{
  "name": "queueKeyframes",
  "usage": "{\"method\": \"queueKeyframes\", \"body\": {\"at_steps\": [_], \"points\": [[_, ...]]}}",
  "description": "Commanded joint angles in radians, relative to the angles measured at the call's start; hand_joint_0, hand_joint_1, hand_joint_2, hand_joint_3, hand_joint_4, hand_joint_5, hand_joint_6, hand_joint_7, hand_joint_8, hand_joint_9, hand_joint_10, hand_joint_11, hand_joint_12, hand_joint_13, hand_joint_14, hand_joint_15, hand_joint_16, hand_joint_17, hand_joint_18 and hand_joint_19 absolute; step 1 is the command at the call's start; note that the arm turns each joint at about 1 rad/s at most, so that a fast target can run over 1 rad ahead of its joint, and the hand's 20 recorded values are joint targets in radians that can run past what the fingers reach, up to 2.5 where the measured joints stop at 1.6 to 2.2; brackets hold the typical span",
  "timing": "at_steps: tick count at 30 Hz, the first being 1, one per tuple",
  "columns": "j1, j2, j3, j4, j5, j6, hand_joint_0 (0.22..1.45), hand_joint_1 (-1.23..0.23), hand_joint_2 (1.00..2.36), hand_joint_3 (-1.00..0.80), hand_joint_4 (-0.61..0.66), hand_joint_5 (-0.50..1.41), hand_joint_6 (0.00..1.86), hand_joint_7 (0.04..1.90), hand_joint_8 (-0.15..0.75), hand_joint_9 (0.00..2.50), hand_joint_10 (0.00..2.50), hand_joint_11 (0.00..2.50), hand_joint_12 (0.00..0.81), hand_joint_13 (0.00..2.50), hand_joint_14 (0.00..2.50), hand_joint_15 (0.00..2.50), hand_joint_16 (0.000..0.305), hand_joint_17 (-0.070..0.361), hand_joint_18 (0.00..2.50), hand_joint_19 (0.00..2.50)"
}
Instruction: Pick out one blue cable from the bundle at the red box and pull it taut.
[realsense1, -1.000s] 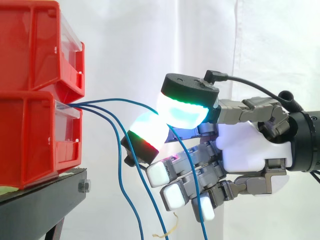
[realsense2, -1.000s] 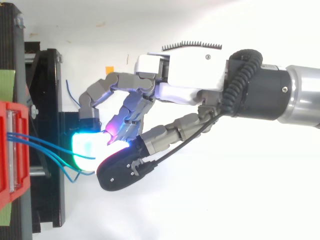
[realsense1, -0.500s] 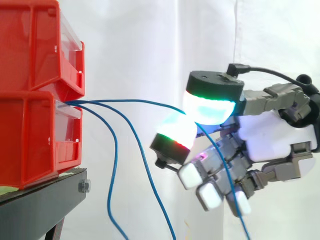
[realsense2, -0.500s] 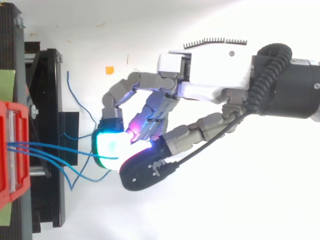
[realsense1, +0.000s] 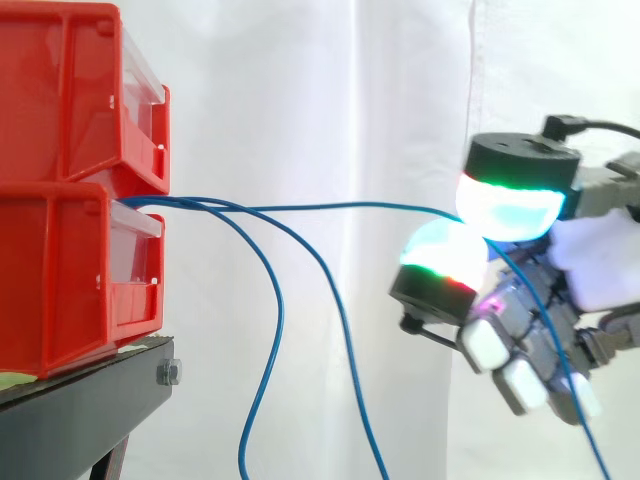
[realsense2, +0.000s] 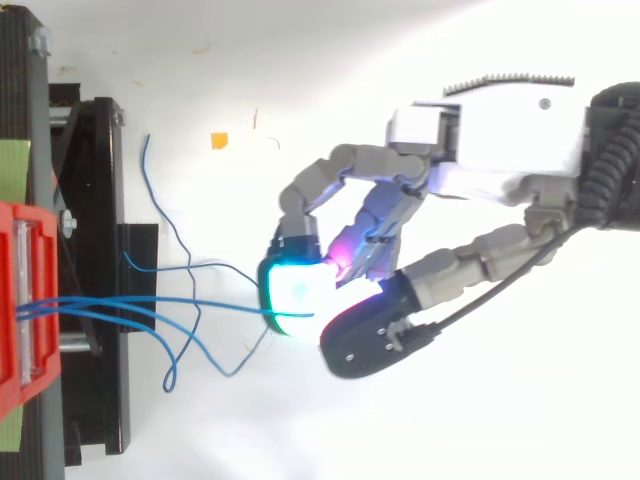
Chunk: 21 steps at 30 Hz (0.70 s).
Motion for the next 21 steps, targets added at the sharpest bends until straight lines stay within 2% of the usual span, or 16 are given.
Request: {"method": "queueKeyframes", "body": {"at_steps": [1,7,14,21], "points": [[0.001,0.023,-0.085,0.078,0.017,0.002,0.56,-0.66,1.15,-0.10,-0.07,-0.06,0.88,1.16,0.331,0.97,0.01,0.27,0.463,0.94,0.01,0.39,0.069,0.156,0.98,0.56],[0.001,0.023,-0.089,0.082,0.018,-0.004,0.56,-0.66,1.15,-0.10,-0.07,-0.06,0.88,1.16,0.333,0.99,0.01,0.29,0.465,0.95,0.01,0.39,0.070,0.157,0.98,0.55],[0.001,0.023,-0.089,0.116,0.018,-0.027,0.56,-0.66,1.16,-0.10,-0.07,-0.06,0.88,1.16,0.332,0.99,0.01,0.28,0.467,0.94,0.01,0.40,0.069,0.156,0.98,0.56],[0.001,0.023,-0.089,0.116,0.018,-0.035,0.56,-0.66,1.16,-0.10,-0.07,-0.06,0.88,1.17,0.333,1.00,0.01,0.28,0.463,0.94,0.01,0.40,0.069,0.156,0.98,0.56]]}}
